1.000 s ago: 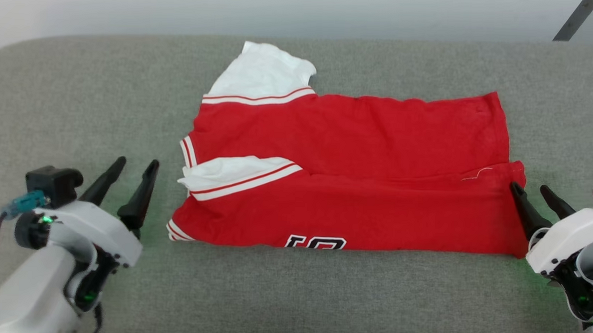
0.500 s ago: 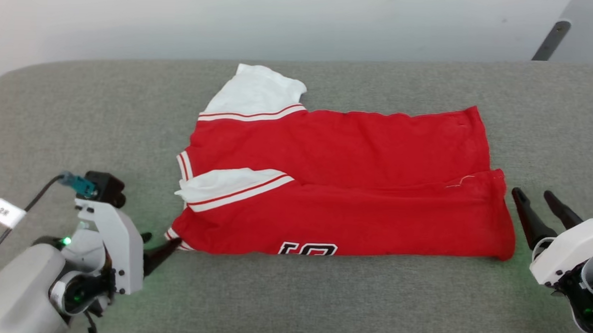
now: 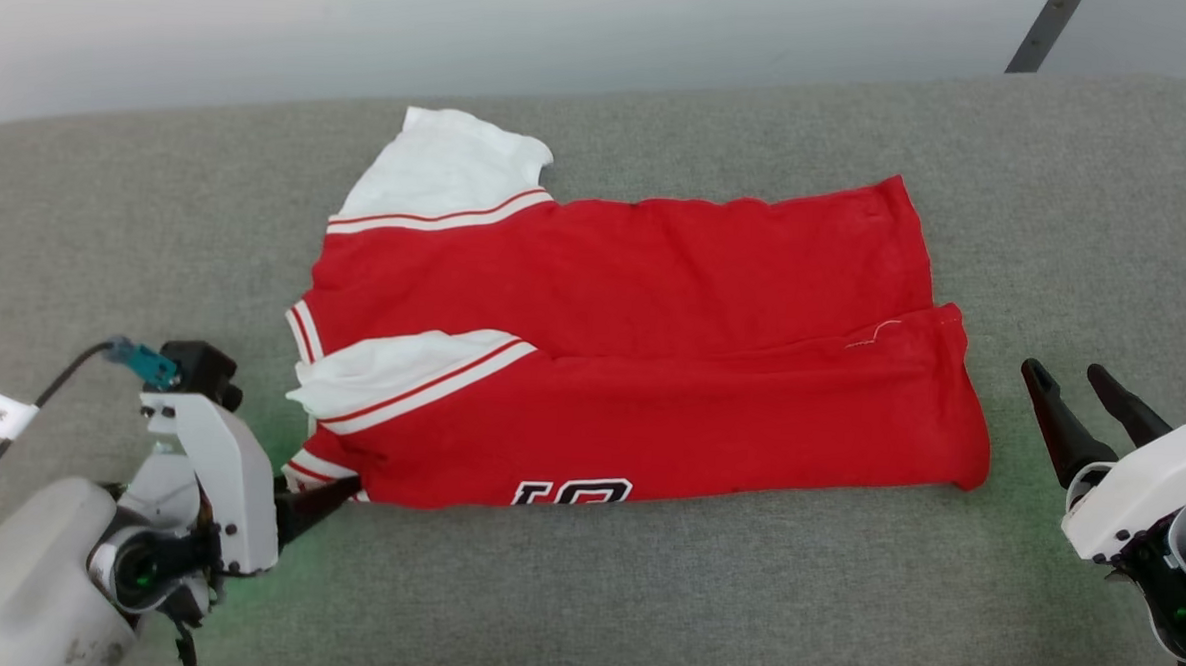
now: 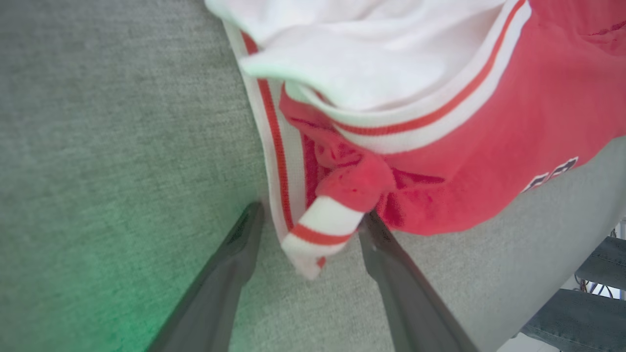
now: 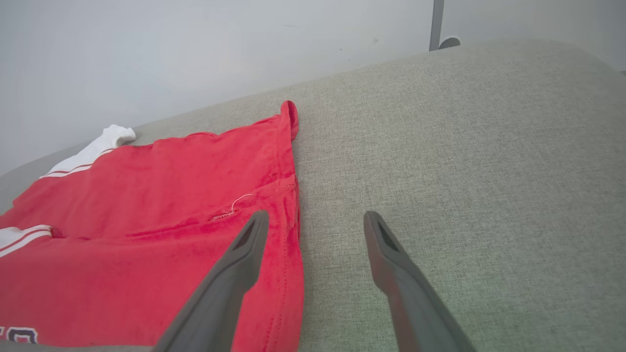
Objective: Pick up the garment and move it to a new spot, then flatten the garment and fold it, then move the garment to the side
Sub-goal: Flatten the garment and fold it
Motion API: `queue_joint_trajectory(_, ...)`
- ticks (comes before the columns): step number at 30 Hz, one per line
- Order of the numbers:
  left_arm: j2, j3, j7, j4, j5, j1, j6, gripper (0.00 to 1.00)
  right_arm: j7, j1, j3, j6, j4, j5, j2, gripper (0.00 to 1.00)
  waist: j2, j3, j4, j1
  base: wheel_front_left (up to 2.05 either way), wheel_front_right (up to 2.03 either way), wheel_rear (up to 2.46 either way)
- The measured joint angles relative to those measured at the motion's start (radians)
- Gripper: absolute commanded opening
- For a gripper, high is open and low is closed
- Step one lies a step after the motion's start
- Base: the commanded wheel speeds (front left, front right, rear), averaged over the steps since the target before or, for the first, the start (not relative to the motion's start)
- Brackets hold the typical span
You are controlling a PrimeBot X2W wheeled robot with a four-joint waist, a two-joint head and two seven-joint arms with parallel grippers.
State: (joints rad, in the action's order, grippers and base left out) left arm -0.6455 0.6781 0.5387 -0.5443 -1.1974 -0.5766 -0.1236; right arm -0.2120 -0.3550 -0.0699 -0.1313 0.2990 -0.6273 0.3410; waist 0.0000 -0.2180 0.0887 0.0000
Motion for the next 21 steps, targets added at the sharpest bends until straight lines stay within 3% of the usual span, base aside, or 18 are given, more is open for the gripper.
queue_joint_trajectory(2,0.004,0.002,-0.003,-0.014,-0.005,-0.011,-0.002,0.31,-0.010,0.002,0.005,0.000,-0.008,0.004,-0.001,1.00,0.0000,-0.008,0.004,0.0000,0.00,0.00,0.00)
queue_joint_trajectory(3,0.005,0.004,-0.004,-0.019,-0.006,-0.016,-0.006,0.03,-0.013,0.002,0.007,0.000,-0.013,0.005,-0.002,1.00,0.0000,-0.011,0.005,0.0000,0.00,0.00,0.00)
queue_joint_trajectory(4,0.006,0.007,-0.004,-0.022,-0.009,-0.020,-0.007,0.00,-0.022,0.002,0.007,0.000,-0.018,0.008,-0.002,1.00,0.0000,-0.014,0.005,0.0000,0.00,0.00,0.00)
queue_joint_trajectory(7,0.009,0.017,-0.014,-0.029,-0.011,-0.033,-0.007,0.00,-0.070,0.002,-0.018,0.000,-0.035,0.012,0.003,1.00,0.0000,-0.016,-0.002,0.0000,0.00,0.00,0.00)
queue_joint_trajectory(15,-0.001,0.063,-0.047,0.025,-0.026,-0.042,-0.007,0.00,-0.373,-0.035,-0.196,0.000,-0.084,0.007,0.108,1.00,0.0000,-0.023,-0.022,0.0000,0.00,0.00,0.00)
queue_joint_trajectory(18,-0.012,0.074,-0.064,0.046,-0.031,-0.049,-0.007,0.00,-0.465,-0.077,-0.213,0.000,-0.076,-0.004,0.118,1.00,0.0000,-0.037,-0.027,0.0000,0.00,0.00,0.00)
queue_joint_trajectory(21,-0.020,0.083,-0.085,0.062,-0.036,-0.055,-0.007,0.00,-0.486,-0.123,-0.208,0.000,-0.022,0.033,0.122,1.00,0.0000,-0.056,-0.032,0.0000,0.00,0.00,0.00)
